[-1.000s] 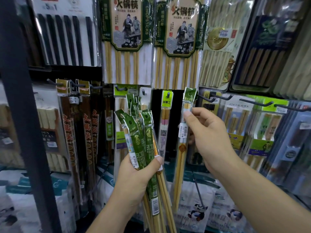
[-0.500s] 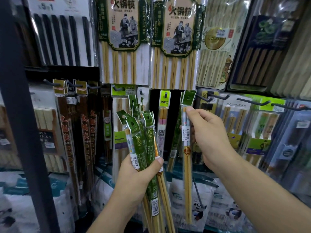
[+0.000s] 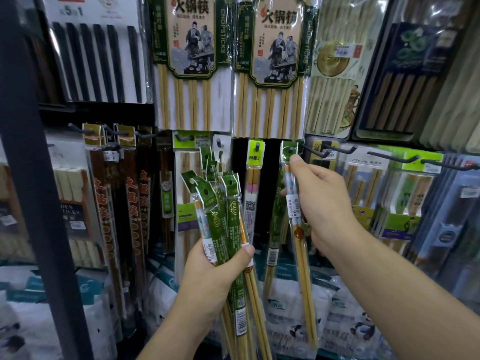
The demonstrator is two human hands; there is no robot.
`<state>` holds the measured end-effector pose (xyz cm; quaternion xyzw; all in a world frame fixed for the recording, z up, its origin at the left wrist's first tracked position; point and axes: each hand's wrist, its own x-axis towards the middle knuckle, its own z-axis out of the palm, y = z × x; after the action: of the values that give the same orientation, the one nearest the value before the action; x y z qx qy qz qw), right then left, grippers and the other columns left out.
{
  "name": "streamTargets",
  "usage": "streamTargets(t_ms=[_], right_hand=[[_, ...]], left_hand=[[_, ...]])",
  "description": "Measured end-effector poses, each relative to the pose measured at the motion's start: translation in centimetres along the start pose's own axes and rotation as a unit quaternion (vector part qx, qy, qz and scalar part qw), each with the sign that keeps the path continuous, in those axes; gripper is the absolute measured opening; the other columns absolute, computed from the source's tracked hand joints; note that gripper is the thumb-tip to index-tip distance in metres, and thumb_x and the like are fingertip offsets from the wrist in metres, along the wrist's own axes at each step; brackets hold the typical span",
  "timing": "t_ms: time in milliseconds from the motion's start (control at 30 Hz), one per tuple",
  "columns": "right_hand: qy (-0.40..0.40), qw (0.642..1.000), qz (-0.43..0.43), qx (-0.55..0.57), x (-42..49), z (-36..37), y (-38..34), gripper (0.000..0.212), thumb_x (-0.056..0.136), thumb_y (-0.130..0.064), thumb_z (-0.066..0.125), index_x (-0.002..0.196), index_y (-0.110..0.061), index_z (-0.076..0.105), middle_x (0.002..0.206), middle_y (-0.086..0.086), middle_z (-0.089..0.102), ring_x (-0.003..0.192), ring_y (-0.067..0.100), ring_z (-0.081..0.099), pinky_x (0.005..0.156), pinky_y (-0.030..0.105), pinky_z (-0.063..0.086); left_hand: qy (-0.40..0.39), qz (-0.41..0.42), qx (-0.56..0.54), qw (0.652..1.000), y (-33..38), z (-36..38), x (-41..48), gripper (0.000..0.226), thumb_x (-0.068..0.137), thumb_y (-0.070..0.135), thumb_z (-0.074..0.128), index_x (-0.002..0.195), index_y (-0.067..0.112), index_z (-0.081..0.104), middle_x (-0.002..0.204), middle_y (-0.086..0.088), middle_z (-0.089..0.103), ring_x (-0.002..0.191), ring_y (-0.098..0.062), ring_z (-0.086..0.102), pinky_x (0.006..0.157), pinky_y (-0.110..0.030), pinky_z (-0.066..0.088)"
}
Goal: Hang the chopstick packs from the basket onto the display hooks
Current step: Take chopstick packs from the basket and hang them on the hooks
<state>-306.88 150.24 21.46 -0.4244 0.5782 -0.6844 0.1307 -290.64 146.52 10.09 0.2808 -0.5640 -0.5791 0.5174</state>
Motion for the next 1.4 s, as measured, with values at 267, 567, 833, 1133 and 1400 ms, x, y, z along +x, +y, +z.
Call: streamTargets(t_ms=[267,567,833,1133,1400], right_hand=[[0.017,0.997,-0.031,-0.064,0.0,0.2,1.0,0.064,0.097,-0.052,0.059,0.066,0.002,0.045,0.058,0.015,0.039,0.052,0.016,0.039,0.053,0.023,0.037],[-0.043,0.994,-0.075,-0.064,-3.0,-0.2,2.2,0.019,0.092,-0.036,0.072,0.077,-0.024,0.071,0.064,-0.009,0.063,0.06,0.004,0.057,0.057,0.017,0.048],[-0.178,0.982,-0.056,-0.039,-4.5,1.1,1.5,0.004,0.092,-0.021,0.073,0.094,-0.024,0.074,0.08,-0.005,0.071,0.071,-0.003,0.064,0.064,0.011,0.049],[-0.199,0.978,-0.022,-0.051,-3.9,0.7,1.4,0.019,0.096,-0.023,0.068,0.078,-0.025,0.069,0.06,-0.01,0.059,0.056,0.006,0.055,0.056,0.015,0.046],[-0.138,0.99,-0.026,0.004,-3.5,0.0,0.4,0.01,0.097,-0.024,0.068,0.087,-0.025,0.07,0.083,0.02,0.071,0.066,0.021,0.061,0.059,0.032,0.052]], left_hand=[[-0.016,0.0,-0.017,1.0,0.4,0.0,-0.1,0.026,0.065,0.043,0.083,0.089,0.041,0.076,0.095,0.01,0.079,0.084,-0.005,0.075,0.065,-0.01,0.055],[-0.019,0.015,-0.018,1.0,0.6,0.2,-0.2,0.033,0.059,0.04,0.086,0.09,0.034,0.076,0.09,0.004,0.08,0.081,-0.011,0.076,0.065,-0.019,0.057],[-0.047,0.034,-0.029,0.998,1.0,0.5,-0.6,0.032,0.065,0.023,0.086,0.095,0.023,0.076,0.092,0.0,0.08,0.083,-0.012,0.076,0.065,-0.016,0.056],[-0.035,0.026,-0.024,0.999,0.7,0.6,-0.8,0.043,0.065,0.03,0.087,0.102,0.014,0.07,0.086,-0.006,0.079,0.068,-0.021,0.074,0.059,-0.027,0.059],[0.001,0.011,-0.02,1.0,0.1,0.2,-0.4,0.049,0.065,0.032,0.087,0.103,0.008,0.069,0.084,-0.008,0.077,0.07,-0.026,0.074,0.059,-0.033,0.06]])
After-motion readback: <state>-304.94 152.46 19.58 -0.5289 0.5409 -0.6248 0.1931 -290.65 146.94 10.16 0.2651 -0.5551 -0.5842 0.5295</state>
